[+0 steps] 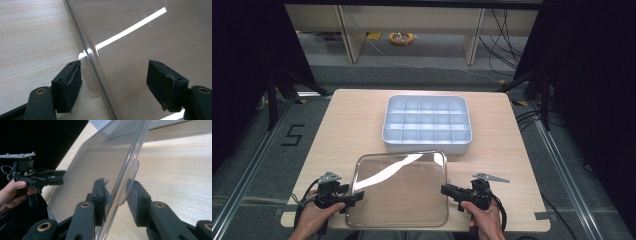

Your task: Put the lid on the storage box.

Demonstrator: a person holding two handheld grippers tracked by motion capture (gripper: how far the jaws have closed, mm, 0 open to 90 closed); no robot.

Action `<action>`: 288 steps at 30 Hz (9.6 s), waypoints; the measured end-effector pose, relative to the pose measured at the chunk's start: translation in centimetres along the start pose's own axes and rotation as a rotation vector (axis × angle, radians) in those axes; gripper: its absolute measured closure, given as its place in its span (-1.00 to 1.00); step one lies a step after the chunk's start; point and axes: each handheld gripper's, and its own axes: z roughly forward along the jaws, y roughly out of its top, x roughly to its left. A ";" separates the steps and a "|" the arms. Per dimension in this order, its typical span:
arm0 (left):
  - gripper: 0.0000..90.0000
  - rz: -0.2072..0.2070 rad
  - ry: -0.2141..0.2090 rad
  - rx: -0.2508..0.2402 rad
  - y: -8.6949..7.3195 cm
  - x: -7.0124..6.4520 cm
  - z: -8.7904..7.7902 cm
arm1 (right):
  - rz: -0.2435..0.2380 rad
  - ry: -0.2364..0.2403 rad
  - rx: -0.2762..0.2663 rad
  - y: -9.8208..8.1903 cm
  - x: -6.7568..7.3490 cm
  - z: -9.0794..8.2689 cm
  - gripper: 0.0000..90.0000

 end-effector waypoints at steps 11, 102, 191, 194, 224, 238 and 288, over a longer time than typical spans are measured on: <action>-0.13 -0.168 -0.107 -0.041 0.6 1.9 0.2 | -0.043 0.026 -0.006 0.5 -0.2 -0.1 0.57; 0.38 -0.240 -0.029 -0.274 25.1 0.1 4.7 | 0.061 -0.352 -0.122 22.2 -2.9 -1.0 0.39; 0.23 -0.401 -0.005 -0.145 22.9 2.8 12.2 | 0.116 -0.531 0.004 21.9 -7.8 6.3 -0.02; 0.19 -0.379 -0.001 -0.128 22.8 2.4 12.5 | 0.026 -0.549 -0.017 21.9 -8.6 5.9 -0.03; -0.02 -0.394 -0.012 -0.129 22.5 2.6 12.0 | 0.052 -0.527 -0.008 21.7 -8.3 5.4 -0.16; -0.09 -0.326 -0.029 -0.163 22.5 2.8 9.4 | 0.004 -0.492 -0.044 21.8 -7.9 3.7 -0.19; -0.49 -0.015 -0.181 -0.182 14.4 -3.3 3.1 | -0.261 -0.289 -0.024 16.7 0.1 2.4 -0.36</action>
